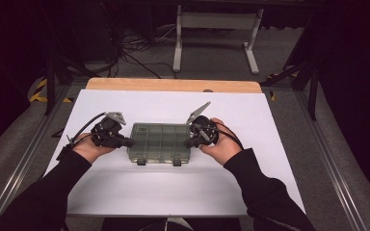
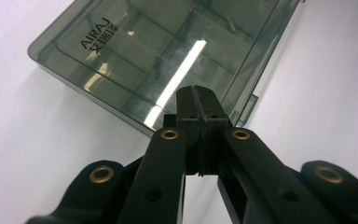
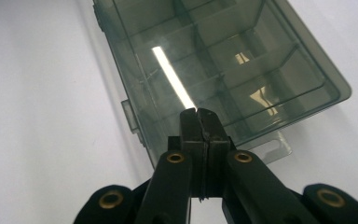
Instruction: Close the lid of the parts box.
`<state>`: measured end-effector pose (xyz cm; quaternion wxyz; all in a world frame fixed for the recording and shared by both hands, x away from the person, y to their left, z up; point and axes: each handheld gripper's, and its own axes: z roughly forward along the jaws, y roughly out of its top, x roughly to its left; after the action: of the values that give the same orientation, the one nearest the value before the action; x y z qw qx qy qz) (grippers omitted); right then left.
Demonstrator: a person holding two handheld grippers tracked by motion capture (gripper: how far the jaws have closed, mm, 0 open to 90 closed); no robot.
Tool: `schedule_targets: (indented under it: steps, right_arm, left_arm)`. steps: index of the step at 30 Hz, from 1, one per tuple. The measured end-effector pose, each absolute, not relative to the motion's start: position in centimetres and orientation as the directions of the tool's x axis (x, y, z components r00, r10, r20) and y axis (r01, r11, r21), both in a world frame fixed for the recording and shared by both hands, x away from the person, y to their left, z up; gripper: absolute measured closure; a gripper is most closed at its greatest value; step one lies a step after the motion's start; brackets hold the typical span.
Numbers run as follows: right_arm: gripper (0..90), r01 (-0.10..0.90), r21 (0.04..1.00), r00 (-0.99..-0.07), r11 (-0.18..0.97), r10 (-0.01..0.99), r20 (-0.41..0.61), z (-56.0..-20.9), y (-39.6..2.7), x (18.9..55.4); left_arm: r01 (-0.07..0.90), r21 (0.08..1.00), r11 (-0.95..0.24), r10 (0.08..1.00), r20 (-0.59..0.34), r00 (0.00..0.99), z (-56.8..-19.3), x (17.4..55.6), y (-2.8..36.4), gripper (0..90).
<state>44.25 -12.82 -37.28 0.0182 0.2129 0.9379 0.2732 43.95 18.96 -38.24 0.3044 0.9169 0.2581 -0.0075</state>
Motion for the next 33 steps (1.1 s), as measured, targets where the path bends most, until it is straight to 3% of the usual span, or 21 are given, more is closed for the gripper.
schedule_targets:
  steps: [28, 33]
  right_arm:
    - [90.0, 0.393, 0.505, -0.911, 0.768, 0.4, 0.1, -38.4, -11.9, 43.6]
    - [90.0, 0.398, 0.514, -0.908, 0.76, 0.407, 0.101, -38.6, -11.8, 43.6]
  left_arm:
    - [0.478, 0.523, -0.705, 0.467, -0.164, 0.869, -39.2, 43.7, 18.5, 88.9]
    - [0.49, 0.525, -0.696, 0.461, -0.196, 0.865, -39.5, 44.0, 18.4, 89.3]
